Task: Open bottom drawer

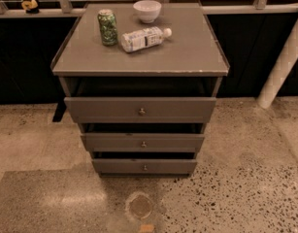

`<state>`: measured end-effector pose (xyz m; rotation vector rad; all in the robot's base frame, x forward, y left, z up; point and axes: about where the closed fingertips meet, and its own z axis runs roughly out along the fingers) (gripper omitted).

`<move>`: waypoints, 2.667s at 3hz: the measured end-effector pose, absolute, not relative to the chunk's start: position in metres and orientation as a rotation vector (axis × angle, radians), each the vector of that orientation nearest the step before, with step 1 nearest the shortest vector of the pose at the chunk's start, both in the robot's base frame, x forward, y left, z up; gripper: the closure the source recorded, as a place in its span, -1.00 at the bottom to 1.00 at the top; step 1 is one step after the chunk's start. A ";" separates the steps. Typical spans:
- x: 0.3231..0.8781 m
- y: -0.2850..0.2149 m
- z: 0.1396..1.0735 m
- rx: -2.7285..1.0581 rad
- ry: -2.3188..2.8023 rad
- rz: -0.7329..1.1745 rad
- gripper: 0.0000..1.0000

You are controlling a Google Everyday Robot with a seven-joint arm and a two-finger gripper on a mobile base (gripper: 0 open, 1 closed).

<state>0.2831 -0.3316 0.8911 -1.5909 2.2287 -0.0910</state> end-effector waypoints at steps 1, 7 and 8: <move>0.275 -0.383 0.804 -1.599 2.241 0.040 -1.00; 0.407 -0.326 0.457 -1.987 2.149 0.483 -1.00; 0.394 -0.325 0.451 -1.956 2.158 0.504 -1.00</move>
Offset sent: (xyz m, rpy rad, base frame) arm 0.0788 -0.0784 -0.3030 0.2102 0.1885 0.3363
